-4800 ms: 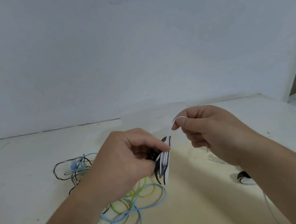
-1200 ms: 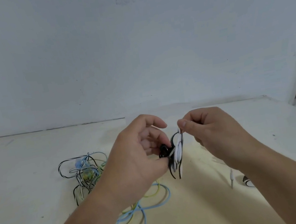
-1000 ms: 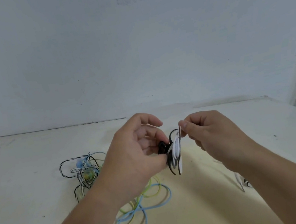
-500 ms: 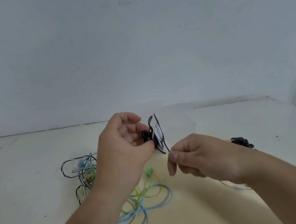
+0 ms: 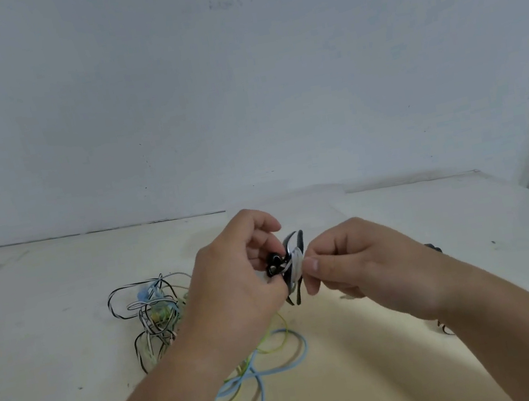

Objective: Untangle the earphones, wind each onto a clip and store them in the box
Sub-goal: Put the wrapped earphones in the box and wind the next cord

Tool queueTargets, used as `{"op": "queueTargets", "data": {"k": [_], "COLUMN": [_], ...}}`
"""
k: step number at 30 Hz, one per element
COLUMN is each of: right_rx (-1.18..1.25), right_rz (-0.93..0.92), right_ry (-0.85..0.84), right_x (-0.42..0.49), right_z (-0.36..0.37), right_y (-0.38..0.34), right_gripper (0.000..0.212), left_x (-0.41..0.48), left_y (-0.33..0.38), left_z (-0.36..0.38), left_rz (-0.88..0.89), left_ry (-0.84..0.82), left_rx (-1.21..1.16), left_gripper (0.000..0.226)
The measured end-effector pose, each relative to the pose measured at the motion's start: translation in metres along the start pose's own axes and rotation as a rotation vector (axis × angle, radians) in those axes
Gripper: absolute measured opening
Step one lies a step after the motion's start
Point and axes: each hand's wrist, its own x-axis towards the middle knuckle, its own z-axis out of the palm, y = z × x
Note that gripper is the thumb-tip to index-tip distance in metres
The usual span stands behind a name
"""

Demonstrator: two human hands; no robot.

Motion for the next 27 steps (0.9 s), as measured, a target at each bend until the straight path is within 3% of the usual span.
{"op": "queueTargets", "data": {"k": [2,7,12,18,23,27], "right_rx": [0.000,-0.052,-0.001,-0.012,-0.119,-0.099], "right_rz": [0.021,0.021,-0.034,-0.078,-0.015,0.011], "right_ry": [0.025,-0.118,-0.121,0.128,0.393,0.492], "right_x": [-0.001,-0.009,-0.008,-0.006,-0.002,0.000], "right_z": [-0.004,-0.008,-0.005,-0.007,-0.009,-0.010], "right_y": [-0.002,-0.009,-0.009,-0.006,-0.004,0.000], "right_gripper": [0.029,0.026,0.028,0.026,0.029,0.027], "left_x": [0.001,0.007,0.006,-0.004,-0.003,-0.003], "left_y": [-0.001,-0.007,-0.007,0.001,0.002,0.004], "left_z": [-0.001,-0.004,-0.003,0.001,0.004,0.002], "left_rz": [-0.038,-0.164,-0.137,0.029,0.028,0.021], "left_ry": [0.012,0.105,0.072,-0.114,-0.126,-0.126], "left_rx": [-0.040,-0.211,-0.159,0.074,0.007,-0.100], "left_gripper": [0.038,0.047,0.046,0.042,0.046,0.042]}}
